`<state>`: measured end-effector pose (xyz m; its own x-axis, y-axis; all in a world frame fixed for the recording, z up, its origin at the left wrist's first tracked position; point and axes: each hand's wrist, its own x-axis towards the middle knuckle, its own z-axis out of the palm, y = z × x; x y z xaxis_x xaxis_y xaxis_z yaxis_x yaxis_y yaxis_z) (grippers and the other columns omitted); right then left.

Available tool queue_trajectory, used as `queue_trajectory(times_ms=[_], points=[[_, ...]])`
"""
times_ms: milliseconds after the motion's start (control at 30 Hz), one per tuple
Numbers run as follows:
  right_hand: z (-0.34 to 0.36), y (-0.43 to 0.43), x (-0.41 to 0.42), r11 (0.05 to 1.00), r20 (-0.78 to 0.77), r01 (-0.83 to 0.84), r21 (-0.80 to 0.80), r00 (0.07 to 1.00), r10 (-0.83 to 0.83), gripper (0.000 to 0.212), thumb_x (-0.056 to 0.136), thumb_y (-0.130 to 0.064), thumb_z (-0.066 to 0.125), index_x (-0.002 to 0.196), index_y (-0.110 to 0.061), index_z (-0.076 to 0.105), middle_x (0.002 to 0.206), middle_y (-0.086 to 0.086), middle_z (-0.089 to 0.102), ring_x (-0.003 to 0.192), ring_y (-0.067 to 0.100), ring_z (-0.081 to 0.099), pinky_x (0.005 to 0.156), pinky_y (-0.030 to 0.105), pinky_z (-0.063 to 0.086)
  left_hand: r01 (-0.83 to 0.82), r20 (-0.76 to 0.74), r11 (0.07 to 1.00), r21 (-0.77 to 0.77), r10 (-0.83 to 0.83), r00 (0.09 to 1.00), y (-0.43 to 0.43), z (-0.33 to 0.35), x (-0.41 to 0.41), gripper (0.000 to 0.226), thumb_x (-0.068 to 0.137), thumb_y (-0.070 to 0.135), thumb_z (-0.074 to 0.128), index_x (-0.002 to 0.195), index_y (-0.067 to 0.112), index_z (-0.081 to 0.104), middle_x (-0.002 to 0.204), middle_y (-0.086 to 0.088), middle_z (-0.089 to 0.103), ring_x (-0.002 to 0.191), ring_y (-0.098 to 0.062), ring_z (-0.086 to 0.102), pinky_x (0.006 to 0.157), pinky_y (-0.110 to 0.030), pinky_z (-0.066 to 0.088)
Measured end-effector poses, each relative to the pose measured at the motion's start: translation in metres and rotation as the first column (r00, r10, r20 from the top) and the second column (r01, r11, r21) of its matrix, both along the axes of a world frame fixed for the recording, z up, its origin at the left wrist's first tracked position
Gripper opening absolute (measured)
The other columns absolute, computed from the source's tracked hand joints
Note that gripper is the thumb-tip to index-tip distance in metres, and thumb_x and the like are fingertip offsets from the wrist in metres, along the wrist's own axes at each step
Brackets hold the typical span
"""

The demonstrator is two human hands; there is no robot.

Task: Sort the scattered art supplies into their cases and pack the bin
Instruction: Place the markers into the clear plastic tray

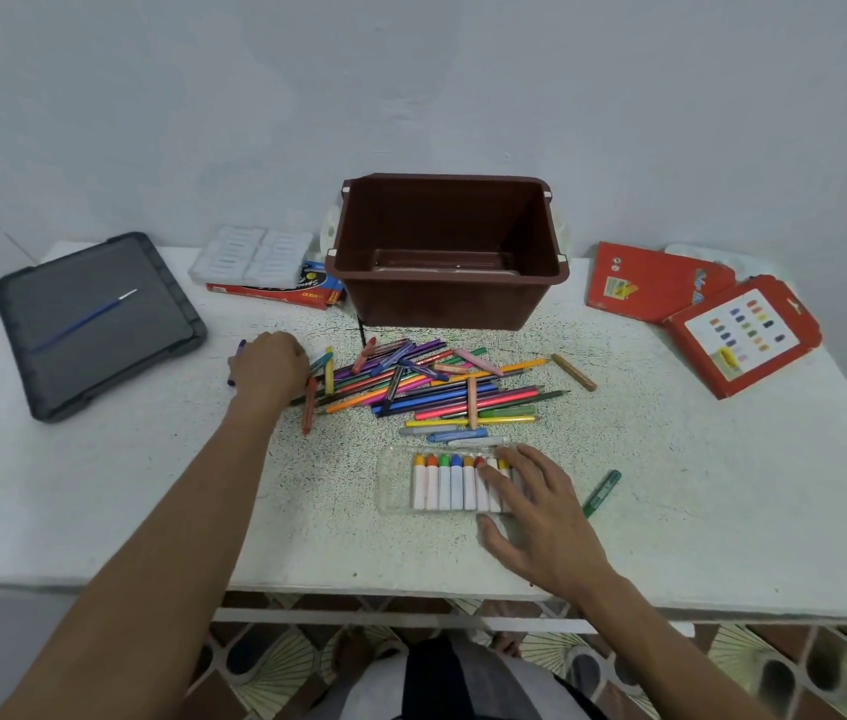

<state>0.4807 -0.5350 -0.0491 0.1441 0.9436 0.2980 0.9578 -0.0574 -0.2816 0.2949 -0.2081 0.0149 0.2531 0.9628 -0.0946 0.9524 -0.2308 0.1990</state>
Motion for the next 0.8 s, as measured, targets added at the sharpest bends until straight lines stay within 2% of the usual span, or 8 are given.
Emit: queue_trajectory(times_ms=[133,233,333,400,500,567,633,800], points=[[0.0,0.0,0.0,1.0,0.004,-0.001,0.001,1.0,0.001,0.055,0.091,-0.045,0.059,0.136,-0.016,0.056,0.143,0.008,0.049,0.135,0.032,0.04,0.106,0.05,0.04,-0.007,0.105,0.998,0.06,0.0,0.994,0.0,-0.002,-0.004,0.017,0.097,0.019,0.05,0.109,0.014,0.062,0.109,-0.008,0.066,0.105,-0.033,0.058,0.092,-0.044,0.037],[0.001,0.0,0.0,1.0,0.01,-0.001,0.0,1.0,0.001,0.055,0.09,-0.046,0.059,0.136,-0.016,0.056,0.142,0.008,0.05,0.135,0.032,0.04,0.106,0.05,0.04,0.003,0.315,0.995,0.104,-0.036,0.948,-0.003,0.0,-0.007,0.018,0.098,0.02,0.053,0.111,0.01,0.062,0.11,-0.009,0.067,0.099,-0.029,0.061,0.087,-0.041,0.044],[0.002,0.0,0.0,1.0,0.01,-0.001,0.004,1.0,0.001,0.055,0.09,-0.046,0.059,0.136,-0.016,0.055,0.142,0.008,0.05,0.135,0.033,0.041,0.106,0.05,0.041,0.024,0.596,1.0,0.013,-0.027,0.803,-0.015,0.011,-0.004,0.017,0.094,0.017,0.062,0.109,0.011,0.067,0.106,-0.005,0.069,0.089,-0.014,0.062,0.074,-0.021,0.044],[0.002,0.0,-0.001,1.0,0.007,-0.002,0.007,1.0,0.002,0.054,0.09,-0.045,0.059,0.136,-0.016,0.056,0.142,0.008,0.05,0.135,0.033,0.041,0.105,0.051,0.041,0.039,0.717,0.998,-0.054,0.012,0.697,-0.026,0.017,-0.001,0.015,0.091,0.015,0.066,0.106,0.016,0.066,0.102,0.0,0.069,0.086,-0.006,0.063,0.069,-0.013,0.044],[0.001,0.0,0.0,1.0,0.007,0.0,0.008,1.0,0.0,0.054,0.091,-0.045,0.059,0.135,-0.015,0.057,0.143,0.009,0.05,0.135,0.033,0.041,0.106,0.05,0.04,0.135,0.836,0.974,-0.181,0.08,0.543,-0.043,0.022,0.002,0.021,0.087,0.01,0.072,0.105,0.016,0.064,0.098,0.0,0.072,0.091,-0.012,0.069,0.08,-0.03,0.056],[0.001,0.0,0.0,1.0,0.01,0.002,0.003,1.0,-0.002,0.054,0.091,-0.046,0.058,0.136,-0.015,0.057,0.143,0.009,0.05,0.136,0.033,0.04,0.107,0.05,0.039,0.202,0.864,0.946,-0.255,0.129,0.487,-0.054,0.025,0.004,0.021,0.085,0.007,0.074,0.103,0.013,0.064,0.096,-0.004,0.074,0.092,-0.018,0.071,0.082,-0.034,0.056],[0.001,0.0,0.0,1.0,0.015,0.001,0.0,1.0,-0.001,0.054,0.091,-0.046,0.057,0.135,-0.015,0.057,0.143,0.009,0.05,0.136,0.032,0.04,0.107,0.049,0.039,0.283,0.872,0.913,-0.294,0.135,0.471,-0.067,0.027,0.006,0.018,0.084,0.006,0.074,0.1,0.012,0.066,0.094,-0.006,0.074,0.09,-0.019,0.072,0.08,-0.031,0.056],[0.0,0.0,0.0,1.0,0.02,0.006,-0.009,1.0,-0.006,0.054,0.091,-0.046,0.057,0.136,-0.016,0.056,0.144,0.009,0.049,0.136,0.032,0.04,0.108,0.049,0.038,0.423,0.808,0.839,-0.342,0.032,0.589,-0.097,0.014,0.007,0.022,0.082,0.014,0.077,0.101,0.014,0.066,0.096,-0.003,0.074,0.091,-0.014,0.071,0.083,-0.026,0.055]])
